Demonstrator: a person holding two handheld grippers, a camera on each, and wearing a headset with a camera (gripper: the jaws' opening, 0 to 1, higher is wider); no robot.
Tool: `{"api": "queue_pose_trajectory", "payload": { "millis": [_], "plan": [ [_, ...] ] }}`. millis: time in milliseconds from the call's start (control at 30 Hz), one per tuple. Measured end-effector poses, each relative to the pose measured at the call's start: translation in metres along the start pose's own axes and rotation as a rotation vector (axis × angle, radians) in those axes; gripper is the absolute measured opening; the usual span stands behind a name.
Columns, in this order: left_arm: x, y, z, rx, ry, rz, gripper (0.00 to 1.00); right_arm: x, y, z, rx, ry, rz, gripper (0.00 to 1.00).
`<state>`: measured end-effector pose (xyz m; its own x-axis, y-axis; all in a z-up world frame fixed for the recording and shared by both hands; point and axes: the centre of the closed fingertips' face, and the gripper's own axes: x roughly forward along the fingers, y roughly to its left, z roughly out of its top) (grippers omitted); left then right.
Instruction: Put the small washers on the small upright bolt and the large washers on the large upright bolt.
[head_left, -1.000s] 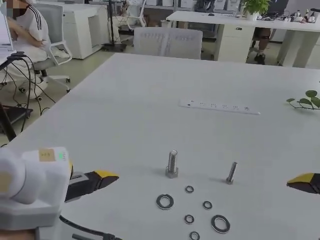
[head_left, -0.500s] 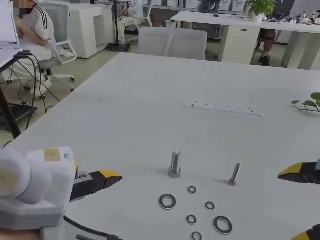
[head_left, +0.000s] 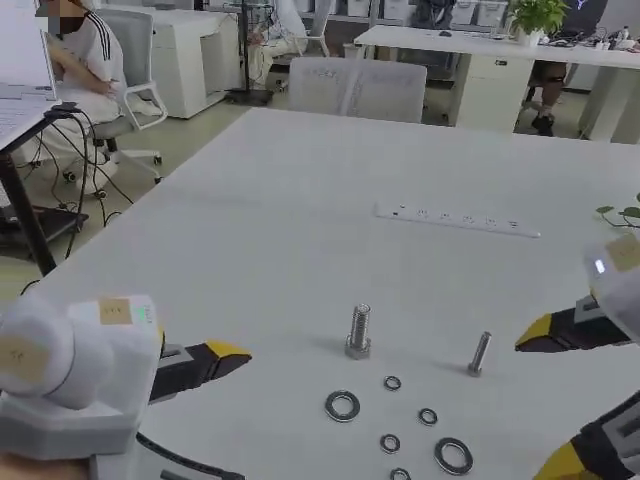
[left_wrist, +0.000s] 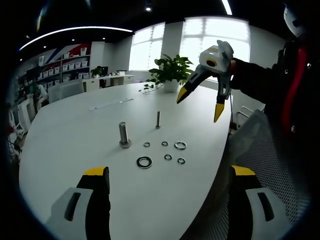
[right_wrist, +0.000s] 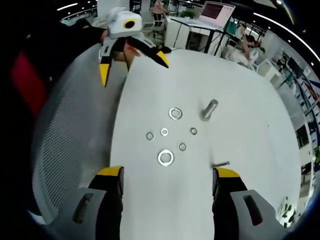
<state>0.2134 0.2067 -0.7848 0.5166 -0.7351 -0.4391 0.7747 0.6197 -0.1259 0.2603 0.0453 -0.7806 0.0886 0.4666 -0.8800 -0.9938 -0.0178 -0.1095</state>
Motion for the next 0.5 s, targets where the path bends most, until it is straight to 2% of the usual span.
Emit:
{"api": "queue_pose_trajectory", "payload": {
  "millis": [300, 400, 500],
  "plan": [
    [-0.002, 0.001, 0.002, -0.008, -0.011, 0.012, 1.0, 0.021, -0.002, 0.006, -0.037, 0.055, 0.052, 0.69],
    [-0.002, 0.001, 0.003, -0.012, -0.017, 0.013, 1.0, 0.028, -0.002, 0.003, -0.036, 0.085, 0.074, 0.62],
    [-0.001, 0.002, 0.004, -0.014, -0.021, 0.016, 1.0, 0.035, -0.001, 0.001, -0.045, 0.104, 0.086, 0.59]
  ]
}}
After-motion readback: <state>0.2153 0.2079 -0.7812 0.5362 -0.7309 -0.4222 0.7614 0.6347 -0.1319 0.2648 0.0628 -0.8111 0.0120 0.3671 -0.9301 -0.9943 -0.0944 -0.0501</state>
